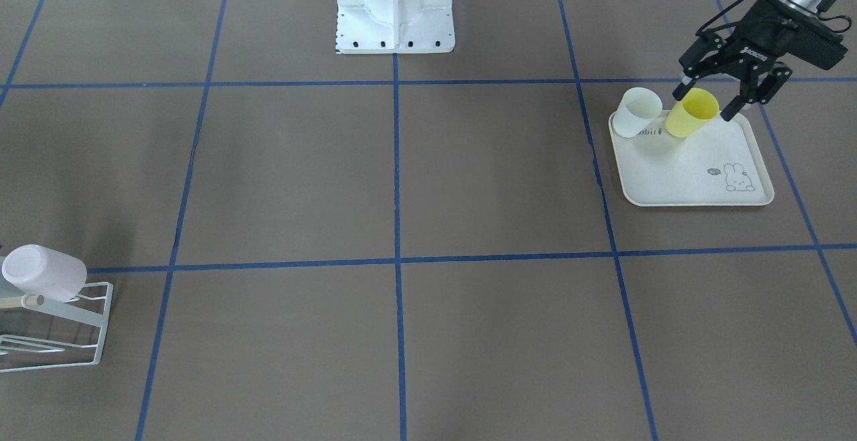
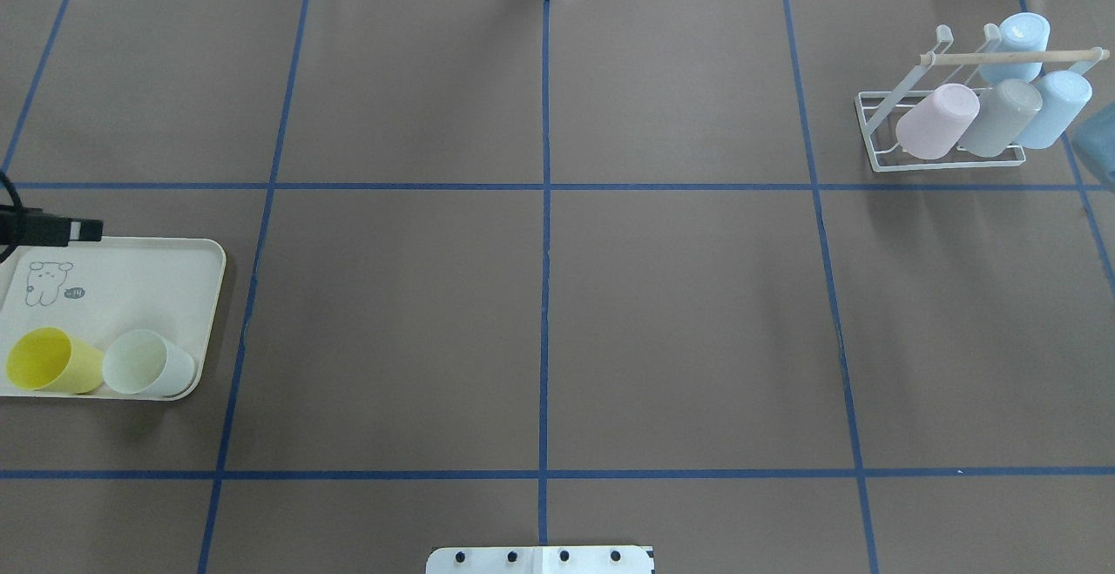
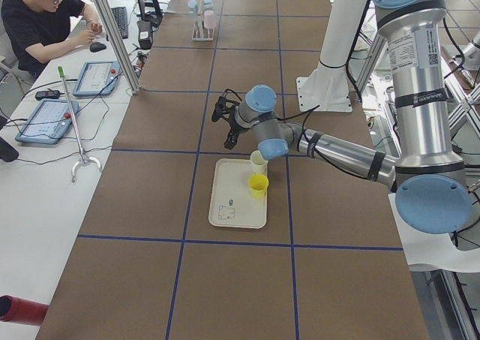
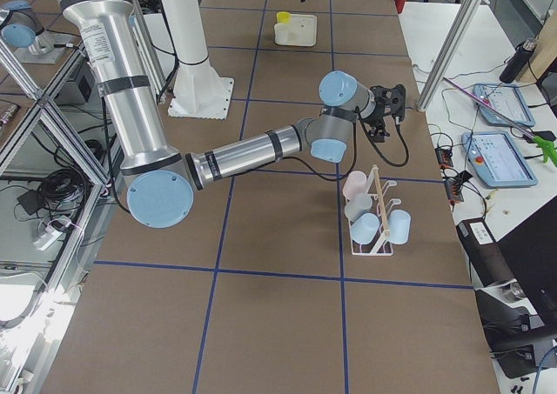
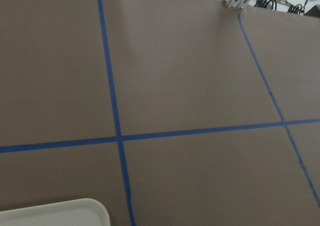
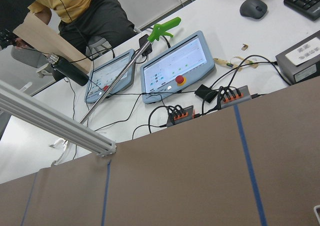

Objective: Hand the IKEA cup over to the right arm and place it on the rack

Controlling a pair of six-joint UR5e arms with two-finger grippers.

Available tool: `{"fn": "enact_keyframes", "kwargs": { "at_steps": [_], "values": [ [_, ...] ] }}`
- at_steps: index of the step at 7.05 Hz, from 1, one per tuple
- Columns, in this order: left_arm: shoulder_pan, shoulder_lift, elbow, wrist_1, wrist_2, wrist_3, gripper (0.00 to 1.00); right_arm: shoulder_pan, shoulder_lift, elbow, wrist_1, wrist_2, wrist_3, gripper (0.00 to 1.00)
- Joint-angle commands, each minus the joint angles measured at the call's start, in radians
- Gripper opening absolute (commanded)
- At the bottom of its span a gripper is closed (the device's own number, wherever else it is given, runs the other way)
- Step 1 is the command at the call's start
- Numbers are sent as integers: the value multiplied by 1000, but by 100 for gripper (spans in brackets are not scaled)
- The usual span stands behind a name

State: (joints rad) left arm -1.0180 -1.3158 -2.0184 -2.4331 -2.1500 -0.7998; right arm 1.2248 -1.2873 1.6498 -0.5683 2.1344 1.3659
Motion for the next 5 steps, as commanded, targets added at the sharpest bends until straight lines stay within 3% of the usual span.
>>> {"fn": "enact_keyframes", "kwargs": {
  "at_steps": [1,3,5],
  "values": [
    [-10,87,48,0,-10,152,100,-132,0,71,10,-72,146,100],
    [-2,107,140,0,-1,307,100,-224,0,97,15,-174,199,100],
    [4,102,213,-4,-2,306,100,-237,0,99,15,-179,199,100]
  ]
}}
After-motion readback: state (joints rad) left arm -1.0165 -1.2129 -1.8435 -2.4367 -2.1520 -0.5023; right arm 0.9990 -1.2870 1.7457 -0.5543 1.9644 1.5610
